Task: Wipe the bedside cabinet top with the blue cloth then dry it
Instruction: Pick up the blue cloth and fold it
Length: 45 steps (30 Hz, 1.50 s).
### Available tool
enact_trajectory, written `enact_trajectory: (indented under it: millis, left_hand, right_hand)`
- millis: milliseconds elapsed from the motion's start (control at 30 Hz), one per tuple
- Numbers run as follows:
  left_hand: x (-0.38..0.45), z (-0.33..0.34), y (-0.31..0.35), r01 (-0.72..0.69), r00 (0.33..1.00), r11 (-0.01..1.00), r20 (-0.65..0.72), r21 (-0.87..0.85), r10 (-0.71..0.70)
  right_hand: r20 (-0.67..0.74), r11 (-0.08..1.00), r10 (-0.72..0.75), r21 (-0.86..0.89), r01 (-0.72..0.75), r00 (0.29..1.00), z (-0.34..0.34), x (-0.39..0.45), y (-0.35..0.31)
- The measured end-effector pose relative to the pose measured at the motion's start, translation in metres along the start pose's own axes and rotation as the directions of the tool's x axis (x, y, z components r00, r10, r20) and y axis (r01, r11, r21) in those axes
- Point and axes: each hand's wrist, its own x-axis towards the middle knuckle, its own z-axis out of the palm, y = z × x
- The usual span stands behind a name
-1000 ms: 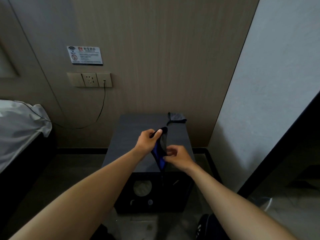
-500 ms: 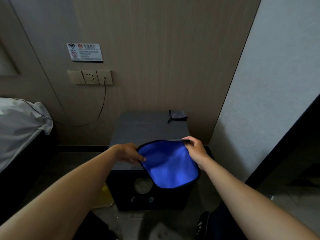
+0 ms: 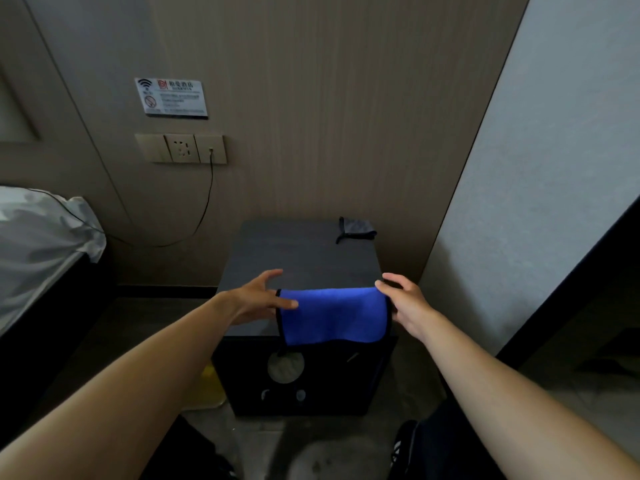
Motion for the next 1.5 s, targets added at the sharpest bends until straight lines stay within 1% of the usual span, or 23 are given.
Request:
enact_trajectory:
  millis: [67,133,200,267,367,467,567,667,700,767,800,833,867,900,933,1000,1067,1100,1167,1233,1300,1367,1500]
  left_hand:
    - [-0.002,-0.005,0.001,-0.04,0.998,0.99,0.053,0.138,0.033]
    - [-0.002,-0.007,-0.002,-0.086,0.995,0.965,0.066,0.247,0.072]
    - [-0.003,-0.007,-0.006,-0.153,0.988,0.933,0.026,0.326,0.153]
    - [-0.003,-0.005,-0.008,-0.217,0.969,0.902,-0.031,0.373,0.246]
    - [-0.002,-0.005,-0.006,-0.236,0.945,0.861,-0.099,0.45,0.311]
    - [-0.003,-0.003,-0.003,-0.222,0.949,0.871,-0.107,0.439,0.296]
    - [-0.004,-0.004,-0.002,-0.203,0.949,0.85,-0.117,0.487,0.294]
    - [-0.002,-0.004,-0.004,-0.188,0.932,0.858,-0.188,0.479,0.309]
    - [-0.002,-0.001,-0.003,-0.199,0.925,0.871,-0.207,0.449,0.318]
    - [-0.001,0.007,0.001,-0.235,0.922,0.922,-0.229,0.308,0.312]
    - [0.001,0.012,0.003,-0.248,0.915,0.932,-0.251,0.265,0.315]
    - [0.004,0.016,0.005,-0.255,0.9,0.927,-0.284,0.274,0.332]
    - [0.006,0.019,0.008,-0.257,0.876,0.911,-0.32,0.322,0.36]
    - [0.007,0.024,0.009,-0.275,0.846,0.89,-0.349,0.364,0.404]
    - [0.006,0.028,0.011,-0.321,0.808,0.86,-0.358,0.397,0.468]
    - [0.002,0.038,0.016,-0.43,0.733,0.774,-0.321,0.465,0.6]
    - [-0.001,0.046,0.02,-0.479,0.679,0.667,-0.241,0.57,0.694]
    - [-0.002,0.05,0.023,-0.493,0.655,0.608,-0.194,0.622,0.73]
    - [0.0,0.054,0.026,-0.522,0.628,0.514,-0.101,0.68,0.771]
    - [0.003,0.055,0.028,-0.561,0.633,0.477,-0.02,0.676,0.774]
    - [0.005,0.053,0.028,-0.577,0.646,0.459,0.034,0.676,0.762]
    - [0.004,0.053,0.03,-0.571,0.669,0.466,0.055,0.676,0.741]
    - [0.004,0.047,0.032,-0.508,0.704,0.465,0.038,0.725,0.71]
  right_hand:
    - [0.065,1.0,-0.013,-0.012,0.014,0.998,-0.005,-0.001,0.004]
    - [0.127,0.998,-0.039,-0.038,0.044,0.991,-0.008,-0.003,0.007]
    - [0.158,0.993,-0.053,-0.092,0.068,0.986,-0.01,-0.007,0.006]
    - [0.163,0.98,-0.054,-0.181,0.083,0.985,-0.01,-0.008,0.004]
    - [0.114,0.941,-0.082,-0.317,0.115,0.99,-0.009,-0.008,0.004]
    - [0.059,0.932,-0.132,-0.334,0.144,0.99,-0.01,-0.007,0.006]
    - [0.049,0.93,-0.135,-0.337,0.144,0.99,-0.01,-0.003,0.01]
    - [0.062,0.905,-0.114,-0.405,0.129,0.992,-0.012,0.002,0.011]
    - [0.059,0.897,-0.096,-0.428,0.112,0.994,-0.011,0.002,0.01]
    - [0.051,0.887,-0.057,-0.455,0.074,0.997,-0.008,0.002,0.008]
    - [0.059,0.88,-0.048,-0.47,0.07,0.997,-0.006,0.001,0.007]
    - [0.073,0.868,-0.039,-0.491,0.07,0.997,-0.002,-0.001,0.006]
    - [0.088,0.856,-0.038,-0.511,0.078,0.995,0.001,-0.002,0.004]
    - [0.102,0.844,-0.037,-0.529,0.085,0.994,0.004,-0.002,0.004]
    - [0.118,0.828,-0.038,-0.552,0.097,0.992,0.007,-0.001,0.004]
    - [0.132,0.771,-0.057,-0.623,0.128,0.99,0.01,0.002,0.005]
    - [0.114,0.727,-0.094,-0.671,0.146,0.989,0.012,0.007,0.009]
    - [0.12,0.72,-0.098,-0.677,0.154,0.988,0.014,0.01,0.01]
    - [0.211,0.764,-0.08,-0.615,0.196,0.974,0.022,0.007,0.009]
    - [0.353,0.824,-0.06,-0.511,0.246,0.934,0.032,-0.002,0.003]
    - [0.464,0.856,-0.041,-0.441,0.27,0.885,0.041,-0.007,-0.002]
    - [0.522,0.874,-0.024,-0.404,0.271,0.853,0.05,-0.011,-0.003]
    - [0.596,0.897,0.016,-0.364,0.252,0.803,0.061,-0.014,-0.003]
